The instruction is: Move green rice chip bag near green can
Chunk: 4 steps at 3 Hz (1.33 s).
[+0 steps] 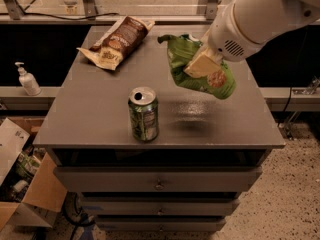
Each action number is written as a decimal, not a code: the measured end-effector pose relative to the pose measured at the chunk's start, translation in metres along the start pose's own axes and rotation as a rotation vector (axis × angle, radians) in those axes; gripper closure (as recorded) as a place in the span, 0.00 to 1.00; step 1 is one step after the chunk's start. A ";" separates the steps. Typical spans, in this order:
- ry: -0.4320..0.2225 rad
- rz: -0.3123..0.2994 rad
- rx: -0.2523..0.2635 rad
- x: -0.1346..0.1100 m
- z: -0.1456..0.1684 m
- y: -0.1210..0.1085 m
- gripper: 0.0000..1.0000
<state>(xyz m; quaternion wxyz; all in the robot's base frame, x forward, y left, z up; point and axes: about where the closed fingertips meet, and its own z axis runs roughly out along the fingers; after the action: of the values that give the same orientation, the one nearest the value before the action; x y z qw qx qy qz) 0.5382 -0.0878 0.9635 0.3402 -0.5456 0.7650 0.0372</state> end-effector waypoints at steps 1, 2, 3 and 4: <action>0.012 0.002 -0.035 0.005 0.011 0.018 1.00; 0.028 0.001 -0.080 0.009 0.025 0.042 1.00; 0.044 -0.005 -0.115 0.011 0.039 0.061 1.00; 0.062 -0.015 -0.136 0.015 0.051 0.072 1.00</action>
Offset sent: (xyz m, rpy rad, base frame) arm -0.0427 0.0329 -0.0668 -0.0157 0.1368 0.0576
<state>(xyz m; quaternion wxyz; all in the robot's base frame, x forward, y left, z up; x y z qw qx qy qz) 0.4982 -0.0489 0.8933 0.2789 -0.5741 0.7667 0.0694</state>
